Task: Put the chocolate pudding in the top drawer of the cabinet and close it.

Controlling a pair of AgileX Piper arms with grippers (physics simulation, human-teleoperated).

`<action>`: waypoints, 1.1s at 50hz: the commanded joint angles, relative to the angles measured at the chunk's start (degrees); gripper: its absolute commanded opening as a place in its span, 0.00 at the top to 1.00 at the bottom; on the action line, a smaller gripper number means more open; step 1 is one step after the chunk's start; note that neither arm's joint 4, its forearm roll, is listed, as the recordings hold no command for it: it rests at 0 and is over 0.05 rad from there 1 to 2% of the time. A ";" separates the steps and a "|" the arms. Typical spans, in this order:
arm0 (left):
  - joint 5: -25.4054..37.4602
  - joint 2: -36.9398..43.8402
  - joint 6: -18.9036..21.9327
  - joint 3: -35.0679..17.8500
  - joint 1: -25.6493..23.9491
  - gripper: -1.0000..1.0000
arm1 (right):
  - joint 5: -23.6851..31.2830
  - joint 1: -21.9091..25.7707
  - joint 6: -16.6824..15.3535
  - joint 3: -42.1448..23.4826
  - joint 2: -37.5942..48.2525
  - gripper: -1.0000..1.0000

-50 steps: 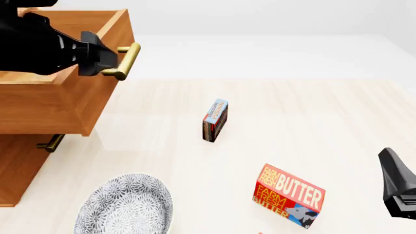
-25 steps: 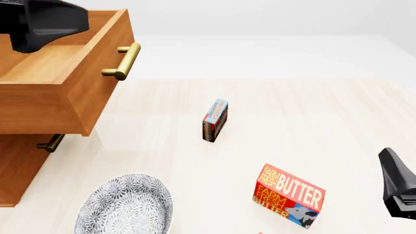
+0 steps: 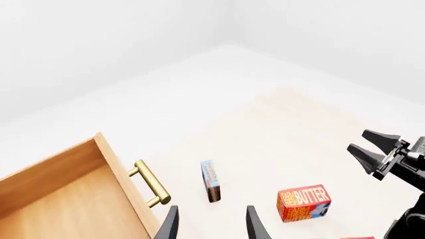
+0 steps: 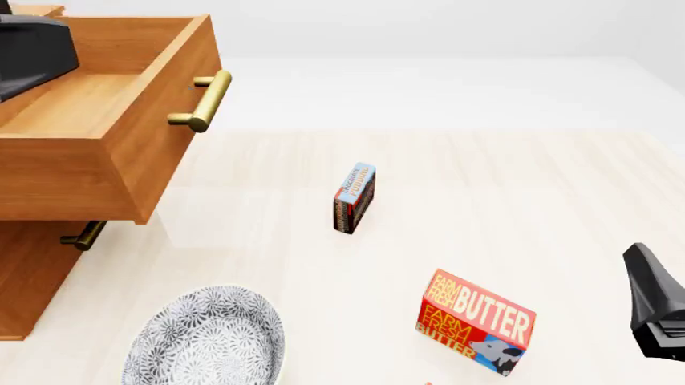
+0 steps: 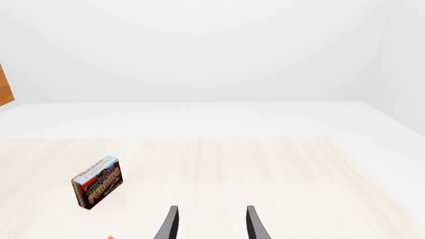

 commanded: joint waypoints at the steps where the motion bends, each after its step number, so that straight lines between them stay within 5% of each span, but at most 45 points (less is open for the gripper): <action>1: -5.10 -4.82 2.73 6.71 -3.76 0.00 | 0.09 0.00 0.00 -0.01 -0.09 0.00; 33: -23.06 -7.73 1.41 27.94 -17.91 0.00 | 0.00 0.00 -0.01 -0.01 0.02 0.00; 55: -38.17 0.89 -2.01 35.10 -24.69 0.00 | 0.01 0.01 -0.01 -0.01 0.00 0.00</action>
